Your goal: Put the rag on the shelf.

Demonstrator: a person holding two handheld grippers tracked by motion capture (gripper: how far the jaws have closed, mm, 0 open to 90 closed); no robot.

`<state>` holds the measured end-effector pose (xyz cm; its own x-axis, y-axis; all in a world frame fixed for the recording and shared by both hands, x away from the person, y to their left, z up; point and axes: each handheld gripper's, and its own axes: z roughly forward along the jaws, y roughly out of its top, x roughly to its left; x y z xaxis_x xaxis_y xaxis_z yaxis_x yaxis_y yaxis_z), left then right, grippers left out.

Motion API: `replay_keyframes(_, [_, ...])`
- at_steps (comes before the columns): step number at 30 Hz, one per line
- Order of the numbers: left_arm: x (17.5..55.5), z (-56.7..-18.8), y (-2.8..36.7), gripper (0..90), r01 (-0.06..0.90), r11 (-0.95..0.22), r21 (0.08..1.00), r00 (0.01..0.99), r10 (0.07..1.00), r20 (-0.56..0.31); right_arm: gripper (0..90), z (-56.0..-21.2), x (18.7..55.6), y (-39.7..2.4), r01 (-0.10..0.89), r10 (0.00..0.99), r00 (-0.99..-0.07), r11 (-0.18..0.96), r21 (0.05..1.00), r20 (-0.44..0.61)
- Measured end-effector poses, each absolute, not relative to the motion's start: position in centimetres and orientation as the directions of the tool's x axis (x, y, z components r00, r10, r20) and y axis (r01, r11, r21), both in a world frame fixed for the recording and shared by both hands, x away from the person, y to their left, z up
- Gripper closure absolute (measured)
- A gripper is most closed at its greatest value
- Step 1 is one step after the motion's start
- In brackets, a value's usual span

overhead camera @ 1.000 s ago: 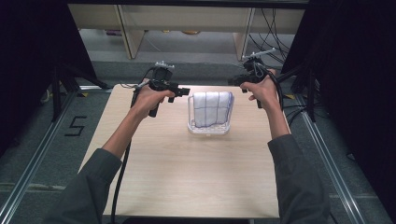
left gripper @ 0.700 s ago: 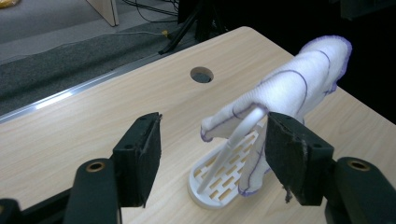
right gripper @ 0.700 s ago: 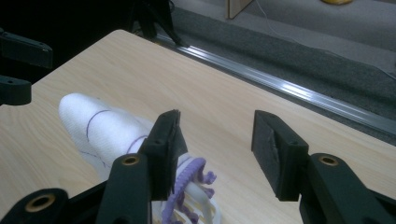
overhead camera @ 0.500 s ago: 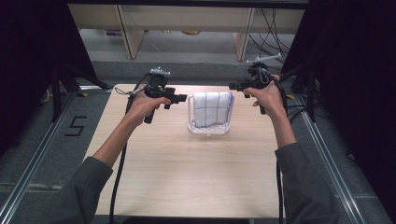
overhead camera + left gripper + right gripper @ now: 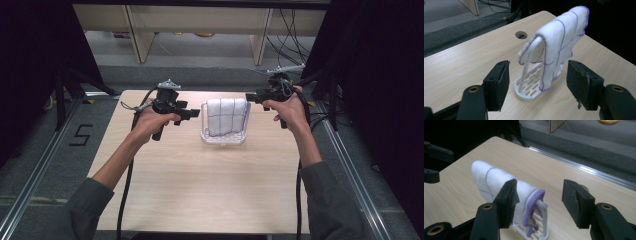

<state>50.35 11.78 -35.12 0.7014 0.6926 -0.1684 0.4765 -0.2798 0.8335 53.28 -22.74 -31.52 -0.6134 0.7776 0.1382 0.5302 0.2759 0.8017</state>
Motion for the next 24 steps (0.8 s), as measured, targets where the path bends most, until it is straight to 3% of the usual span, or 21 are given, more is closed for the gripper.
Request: replay_keyframes(24, [46.3,-36.4,12.4,32.0,0.451,-0.280,0.847,0.733,0.659,-0.172,39.8,-32.0,49.4,-24.0,0.519,0.768,-0.618,0.240,0.821,0.167])
